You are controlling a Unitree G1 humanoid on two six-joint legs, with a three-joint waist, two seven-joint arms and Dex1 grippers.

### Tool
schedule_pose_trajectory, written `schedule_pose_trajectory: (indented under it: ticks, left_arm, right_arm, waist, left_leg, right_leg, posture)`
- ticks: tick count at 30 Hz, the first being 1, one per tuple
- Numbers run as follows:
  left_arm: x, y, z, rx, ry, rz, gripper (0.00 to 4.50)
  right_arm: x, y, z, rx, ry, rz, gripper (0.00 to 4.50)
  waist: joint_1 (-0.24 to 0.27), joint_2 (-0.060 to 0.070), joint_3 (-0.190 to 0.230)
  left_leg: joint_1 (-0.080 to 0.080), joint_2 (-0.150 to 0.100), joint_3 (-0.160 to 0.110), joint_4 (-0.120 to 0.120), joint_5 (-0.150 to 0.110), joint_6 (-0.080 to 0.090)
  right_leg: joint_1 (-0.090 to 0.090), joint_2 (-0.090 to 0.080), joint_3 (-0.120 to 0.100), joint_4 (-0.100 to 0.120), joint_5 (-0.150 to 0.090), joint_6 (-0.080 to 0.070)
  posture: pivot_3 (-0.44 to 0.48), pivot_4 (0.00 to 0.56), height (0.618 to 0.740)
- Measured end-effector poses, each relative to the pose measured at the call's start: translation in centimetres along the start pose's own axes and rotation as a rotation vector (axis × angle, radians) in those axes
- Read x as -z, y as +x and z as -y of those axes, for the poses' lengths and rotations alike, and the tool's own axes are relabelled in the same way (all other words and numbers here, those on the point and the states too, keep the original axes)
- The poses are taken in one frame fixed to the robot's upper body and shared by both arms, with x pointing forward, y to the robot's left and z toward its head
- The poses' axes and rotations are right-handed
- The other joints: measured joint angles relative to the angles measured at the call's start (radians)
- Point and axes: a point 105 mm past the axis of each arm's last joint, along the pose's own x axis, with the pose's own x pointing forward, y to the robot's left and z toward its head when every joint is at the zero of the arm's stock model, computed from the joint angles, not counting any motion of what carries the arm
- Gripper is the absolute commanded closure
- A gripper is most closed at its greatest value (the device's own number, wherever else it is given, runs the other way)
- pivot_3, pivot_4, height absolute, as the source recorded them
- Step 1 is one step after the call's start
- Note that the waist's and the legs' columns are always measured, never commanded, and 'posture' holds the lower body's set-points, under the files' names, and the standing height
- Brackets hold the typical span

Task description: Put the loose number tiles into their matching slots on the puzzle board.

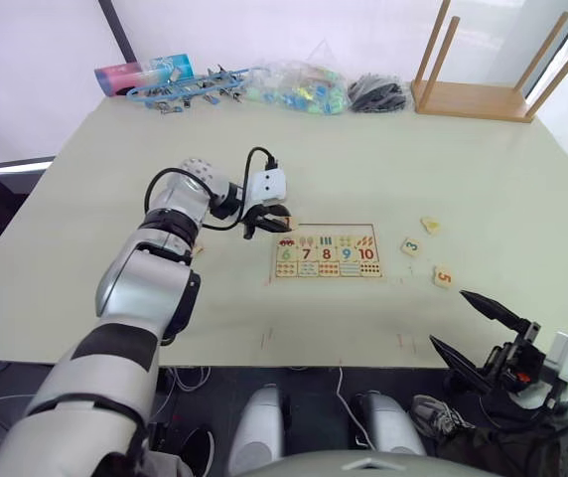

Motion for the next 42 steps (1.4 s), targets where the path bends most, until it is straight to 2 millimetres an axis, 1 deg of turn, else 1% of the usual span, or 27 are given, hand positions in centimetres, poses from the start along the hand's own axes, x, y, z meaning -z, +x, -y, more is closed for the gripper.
schedule_pose_trajectory:
  ticks: [18,36,37,38,39,40,41,42]
  left_arm:
    - [0.2,-0.06,0.37,0.035,0.02,-0.021,3.56]
    - [0.34,-0.08,0.29,0.027,0.026,-0.035,3.56]
    - [0.34,-0.08,0.28,0.027,0.026,-0.035,3.06]
    - [0.34,-0.08,0.28,0.027,0.026,-0.034,2.75]
    - [0.34,-0.08,0.28,0.027,0.026,-0.034,2.55]
    - [0.33,-0.07,0.28,0.026,0.025,-0.033,1.76]
    - [0.33,-0.07,0.28,0.026,0.025,-0.033,1.69]
    - [0.33,-0.08,0.26,0.025,0.025,-0.033,1.17]
  right_arm:
    - [-0.15,0.17,-0.09,-0.001,-0.002,0.001,0.0]
    - [-0.14,0.15,-0.09,0.0,-0.001,-0.001,0.0]
    - [-0.13,0.15,-0.09,0.0,-0.001,-0.001,0.0]
    - [-0.13,0.15,-0.09,0.0,-0.001,-0.001,0.0]
    - [-0.13,0.15,-0.09,0.0,-0.001,-0.001,0.0]
    - [-0.13,0.15,-0.09,0.0,-0.001,-0.001,0.0]
    - [-0.13,0.15,-0.09,0.0,-0.001,-0.001,0.0]
    - [-0.13,0.15,-0.1,0.0,-0.001,-0.001,0.0]
  waist:
    - [-0.003,0.0,0.0]
    - [-0.005,0.0,0.0]
    - [-0.005,0.0,0.0]
    - [-0.005,0.0,0.0]
    - [-0.005,0.0,0.0]
    - [-0.005,0.0,0.0]
    - [-0.005,0.0,0.0]
    - [-0.005,0.0,0.0]
  left_leg:
    - [0.0,0.0,0.0,0.0,0.0,0.0]
    - [0.0,0.0,0.0,0.001,0.0,0.0]
    - [0.0,0.0,0.0,0.001,0.0,0.0]
    - [0.0,0.0,0.0,0.001,0.0,0.0]
    - [0.0,0.0,0.0,0.001,0.0,0.0]
    - [0.0,0.0,0.0,0.001,0.0,0.0]
    - [0.0,0.0,0.0,0.001,0.0,0.0]
    - [0.0,0.0,0.0,0.001,0.0,0.0]
  right_leg:
    - [0.0,0.0,0.0,0.0,0.0,0.0]
    - [0.0,0.0,0.0,0.0,0.0,0.0]
    - [0.0,0.0,0.0,0.0,0.001,0.0]
    - [0.0,0.0,0.0,0.0,0.0,0.0]
    - [0.0,0.0,0.0,0.0,0.0,0.0]
    - [0.0,0.0,0.0,0.0,0.001,0.0]
    - [0.0,0.0,0.0,0.0,0.001,0.0]
    - [0.0,0.0,0.0,0.0,0.001,0.0]
  posture:
    - [0.0,0.15,0.737]
    - [0.0,0.15,0.737]
    - [0.0,0.15,0.737]
    - [0.0,0.15,0.737]
    - [0.0,0.15,0.737]
    - [0.0,0.15,0.737]
    - [0.0,0.15,0.737]
    - [0.0,0.15,0.737]
